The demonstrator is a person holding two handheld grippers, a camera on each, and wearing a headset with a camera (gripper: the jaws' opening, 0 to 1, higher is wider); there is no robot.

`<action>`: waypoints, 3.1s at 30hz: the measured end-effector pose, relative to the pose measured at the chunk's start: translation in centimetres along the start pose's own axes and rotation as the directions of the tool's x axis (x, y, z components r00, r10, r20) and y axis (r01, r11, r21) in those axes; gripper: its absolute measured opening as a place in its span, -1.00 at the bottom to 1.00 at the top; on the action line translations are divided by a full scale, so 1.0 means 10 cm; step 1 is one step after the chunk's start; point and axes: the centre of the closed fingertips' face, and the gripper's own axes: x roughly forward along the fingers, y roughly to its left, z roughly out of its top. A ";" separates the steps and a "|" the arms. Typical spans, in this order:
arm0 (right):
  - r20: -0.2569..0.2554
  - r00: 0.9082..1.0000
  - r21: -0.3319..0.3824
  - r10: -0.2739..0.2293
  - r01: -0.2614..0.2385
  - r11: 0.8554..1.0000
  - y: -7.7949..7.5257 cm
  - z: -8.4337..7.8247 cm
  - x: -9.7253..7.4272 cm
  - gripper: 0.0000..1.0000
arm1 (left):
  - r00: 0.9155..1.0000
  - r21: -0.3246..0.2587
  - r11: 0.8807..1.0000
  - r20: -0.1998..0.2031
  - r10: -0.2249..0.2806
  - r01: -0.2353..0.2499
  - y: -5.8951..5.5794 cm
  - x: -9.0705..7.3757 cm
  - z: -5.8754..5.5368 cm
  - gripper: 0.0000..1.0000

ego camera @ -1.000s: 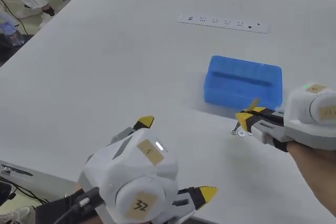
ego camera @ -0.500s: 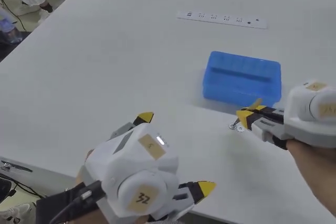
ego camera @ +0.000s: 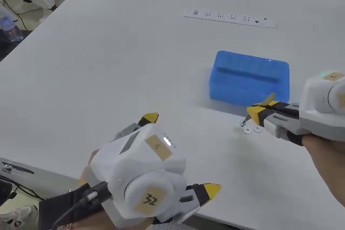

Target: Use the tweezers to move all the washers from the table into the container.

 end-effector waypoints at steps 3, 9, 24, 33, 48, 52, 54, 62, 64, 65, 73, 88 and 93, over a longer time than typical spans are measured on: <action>0.018 1.000 0.001 -0.003 0.003 1.000 -0.03 0.10 -0.03 -0.95 | 1.000 -0.001 1.000 0.009 -0.010 0.010 -0.02 0.00 0.02 0.93; 0.045 0.999 -0.020 -0.010 0.011 1.000 -0.07 0.27 -0.06 -0.95 | 1.000 0.005 1.000 0.004 -0.004 0.004 -0.01 0.00 0.01 0.92; 0.094 0.995 -0.039 -0.039 0.043 0.998 -0.27 0.58 0.05 -0.95 | 1.000 0.013 1.000 -0.013 -0.005 0.005 -0.02 0.02 -0.02 0.92; 0.089 0.994 -0.036 -0.061 0.064 0.997 -0.43 0.64 0.23 -0.95 | 1.000 0.011 1.000 -0.018 -0.007 0.007 -0.02 0.02 -0.03 0.91; -0.056 0.998 -0.085 -0.039 0.034 0.996 -0.54 0.35 0.57 -0.94 | 0.999 0.014 1.000 -0.034 -0.007 0.007 -0.02 0.03 -0.06 0.89; -0.093 0.995 -0.088 -0.037 0.029 0.996 -0.57 0.24 0.65 -0.94 | 0.999 0.018 1.000 -0.037 -0.007 0.008 -0.02 0.03 -0.07 0.88; -0.102 0.994 -0.089 -0.036 0.027 0.996 -0.57 0.20 0.63 -0.94 | 0.999 0.020 1.000 -0.038 -0.007 0.008 -0.02 0.03 -0.07 0.88; -0.106 0.994 -0.114 -0.036 0.024 0.993 -0.59 0.22 0.67 -0.94 | 0.999 0.027 1.000 -0.049 -0.007 0.009 -0.03 0.03 -0.08 0.87; -0.094 0.995 -0.093 -0.032 0.023 0.995 -0.61 0.22 0.69 -0.94 | 0.999 0.029 1.000 -0.051 -0.006 0.008 -0.03 0.03 -0.09 0.87; -0.088 0.996 -0.080 -0.033 0.026 0.996 -0.62 0.22 0.68 -0.94 | 0.999 0.029 1.000 -0.052 -0.006 0.007 -0.03 0.03 -0.09 0.87; -0.073 0.997 -0.011 -0.026 0.025 1.000 -0.65 0.22 0.66 -0.94 | 0.999 0.028 1.000 -0.040 0.001 0.000 -0.01 0.02 -0.06 0.87; 0.007 1.000 -0.032 -0.021 0.021 0.999 -0.54 0.48 0.38 -0.93 | 0.999 0.032 0.999 -0.049 -0.002 0.003 -0.02 0.03 -0.08 0.89; 0.030 0.999 -0.037 -0.012 0.013 0.999 -0.49 0.55 0.24 -0.93 | 0.999 0.031 1.000 -0.050 -0.003 0.004 -0.02 0.03 -0.09 0.89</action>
